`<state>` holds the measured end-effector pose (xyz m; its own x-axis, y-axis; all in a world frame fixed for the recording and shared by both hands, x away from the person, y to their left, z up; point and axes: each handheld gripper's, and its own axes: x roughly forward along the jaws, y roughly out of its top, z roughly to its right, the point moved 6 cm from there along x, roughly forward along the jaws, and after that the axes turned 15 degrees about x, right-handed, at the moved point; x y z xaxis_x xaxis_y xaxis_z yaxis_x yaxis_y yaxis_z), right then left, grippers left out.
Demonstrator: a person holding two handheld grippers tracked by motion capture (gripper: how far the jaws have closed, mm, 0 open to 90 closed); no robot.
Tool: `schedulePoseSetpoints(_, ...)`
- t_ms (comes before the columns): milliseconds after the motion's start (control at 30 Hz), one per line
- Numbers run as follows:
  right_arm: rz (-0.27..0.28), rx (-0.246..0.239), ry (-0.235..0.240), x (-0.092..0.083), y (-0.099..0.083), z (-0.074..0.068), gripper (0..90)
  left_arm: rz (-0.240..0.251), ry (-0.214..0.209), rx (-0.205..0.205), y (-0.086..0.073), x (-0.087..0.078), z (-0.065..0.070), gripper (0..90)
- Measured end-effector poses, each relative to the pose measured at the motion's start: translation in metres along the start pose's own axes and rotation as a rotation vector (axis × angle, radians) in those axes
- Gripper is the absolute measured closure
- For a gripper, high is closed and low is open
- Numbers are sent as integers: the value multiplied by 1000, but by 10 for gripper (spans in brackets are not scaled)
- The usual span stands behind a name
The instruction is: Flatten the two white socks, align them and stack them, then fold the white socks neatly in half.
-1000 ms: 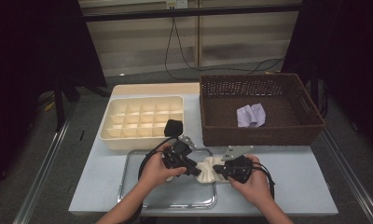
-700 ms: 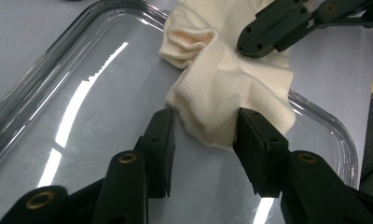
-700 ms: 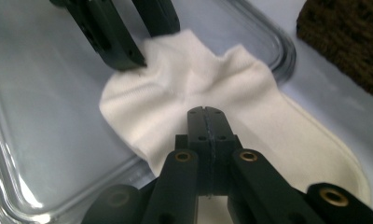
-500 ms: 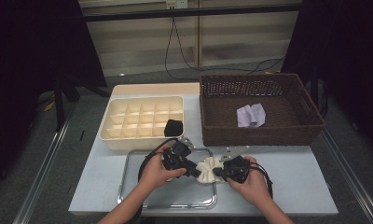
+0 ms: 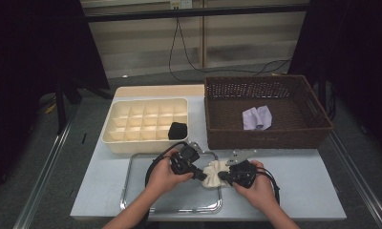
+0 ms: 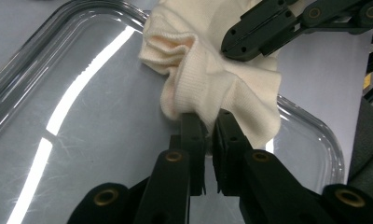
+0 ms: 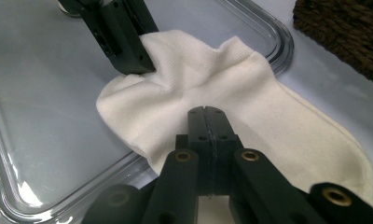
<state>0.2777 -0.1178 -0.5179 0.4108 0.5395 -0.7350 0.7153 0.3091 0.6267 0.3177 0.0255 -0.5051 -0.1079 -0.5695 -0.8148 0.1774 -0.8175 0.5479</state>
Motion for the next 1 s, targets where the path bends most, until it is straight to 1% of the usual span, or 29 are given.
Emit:
schedulePoseSetpoints(67,5,3,8,0,0,1,888,-1,-10,-4,0,-1,1,851)
schedulePoseSetpoints(100,3,12,16,0,0,1,869,-1,-13,-1,0,-2,1,852)
schedulePoseSetpoints(133,5,21,5,-1,1,2,843,22,-10,-26,2,-1,2,853)
schedulePoseSetpoints(167,8,24,8,-1,1,2,829,5,-19,1,1,-3,1,853)
schedulePoseSetpoints(200,6,28,1,-2,1,3,814,56,-10,-56,5,-2,4,853)
schedulePoseSetpoints(233,10,28,7,-2,2,3,815,51,-18,-52,5,-3,4,853)
schedulePoseSetpoints(267,12,28,10,-3,2,3,812,21,-27,-3,3,-6,1,853)
schedulePoseSetpoints(300,12,22,0,-4,2,4,813,63,-18,-52,6,-5,4,853)
schedulePoseSetpoints(333,11,23,-1,-4,2,4,819,25,-30,2,4,-8,2,853)
schedulePoseSetpoints(400,9,13,7,-5,3,5,850,32,-36,-2,5,-9,2,853)
schedulePoseSetpoints(433,11,4,2,-5,3,6,877,36,-41,-11,6,-9,3,853)
schedulePoseSetpoints(500,0,-7,1,-4,1,6,900,36,-44,-6,7,-10,3,853)
schedulePoseSetpoints(533,1,0,8,-3,1,6,900,52,-45,-27,8,-10,5,853)
schedulePoseSetpoints(567,-1,-1,4,-3,1,6,900,49,-51,-14,8,-11,5,853)
schedulePoseSetpoints(600,-3,-4,12,-3,1,5,900,54,-50,-15,9,-12,5,854)
schedulePoseSetpoints(633,-6,-1,13,-3,1,5,900,66,-51,-27,10,-12,6,854)
schedulePoseSetpoints(667,-5,0,14,-3,1,5,900,58,-55,-19,10,-14,5,855)
schedulePoseSetpoints(700,-2,-1,18,-3,2,5,900,73,-52,-29,12,-14,6,856)
schedulePoseSetpoints(733,0,2,22,-2,2,5,900,64,-56,-20,12,-15,5,856)
schedulePoseSetpoints(767,0,3,25,-2,2,5,900,65,-60,-21,13,-15,6,857)
schedulePoseSetpoints(800,1,4,27,-3,2,5,900,83,-59,-42,16,-15,7,858)
schedulePoseSetpoints(833,0,2,27,-3,2,4,900,63,-69,-16,15,-17,6,858)
schedulePoseSetpoints(867,-1,8,20,-3,2,4,900,60,-71,-13,16,-17,7,859)
schedulePoseSetpoints(900,1,8,21,-4,2,4,900,68,-69,-18,18,-18,7,858)
schedulePoseSetpoints(933,1,7,22,-4,2,4,900,64,-71,-13,19,-19,7,859)
schedulePoseSetpoints(967,6,5,31,-4,3,3,900,62,-76,-6,20,-20,7,859)
schedulePoseSetpoints(1000,7,6,32,-4,3,3,900,62,-80,-9,21,-20,7,859)
